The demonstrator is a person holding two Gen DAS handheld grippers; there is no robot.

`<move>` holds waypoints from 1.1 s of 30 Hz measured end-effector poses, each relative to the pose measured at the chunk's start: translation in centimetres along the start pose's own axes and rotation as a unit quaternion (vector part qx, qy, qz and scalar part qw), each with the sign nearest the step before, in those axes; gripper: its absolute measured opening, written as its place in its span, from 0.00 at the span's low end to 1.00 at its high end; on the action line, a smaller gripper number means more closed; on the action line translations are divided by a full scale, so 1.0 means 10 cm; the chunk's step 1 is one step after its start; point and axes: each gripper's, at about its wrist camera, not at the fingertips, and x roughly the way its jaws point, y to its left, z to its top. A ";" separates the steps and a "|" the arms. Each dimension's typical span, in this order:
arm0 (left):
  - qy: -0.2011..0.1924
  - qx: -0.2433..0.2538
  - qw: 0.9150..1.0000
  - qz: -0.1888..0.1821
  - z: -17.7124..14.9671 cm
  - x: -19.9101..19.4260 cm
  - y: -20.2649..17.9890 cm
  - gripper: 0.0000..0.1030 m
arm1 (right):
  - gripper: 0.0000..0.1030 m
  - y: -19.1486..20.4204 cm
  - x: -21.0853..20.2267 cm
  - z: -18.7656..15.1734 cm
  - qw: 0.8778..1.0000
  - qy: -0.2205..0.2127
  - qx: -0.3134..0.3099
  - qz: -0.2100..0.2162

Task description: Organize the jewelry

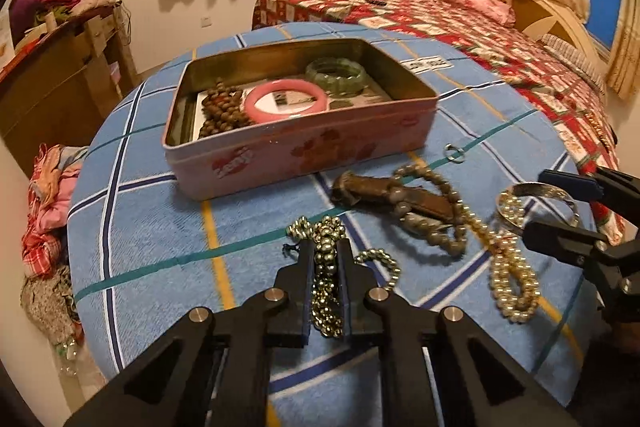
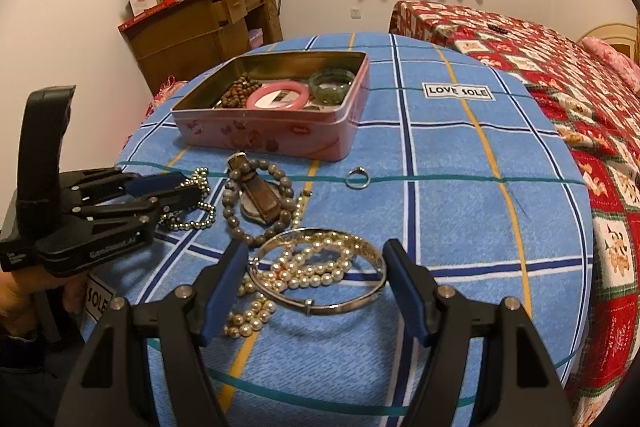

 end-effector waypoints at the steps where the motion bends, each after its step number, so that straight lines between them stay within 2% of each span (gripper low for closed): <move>1: 0.000 0.003 1.000 -0.004 -0.01 -0.03 -0.01 0.09 | 0.70 0.00 -0.02 0.01 1.000 -0.003 0.000 0.001; 15: -0.069 -0.004 0.998 0.001 0.31 -0.59 0.17 0.09 | 0.70 0.00 -0.12 0.21 1.000 -0.025 -0.010 -0.001; 33: -0.103 0.001 0.994 0.025 0.85 -0.56 0.40 0.09 | 0.70 0.02 -0.04 0.79 0.997 -0.067 -0.041 0.008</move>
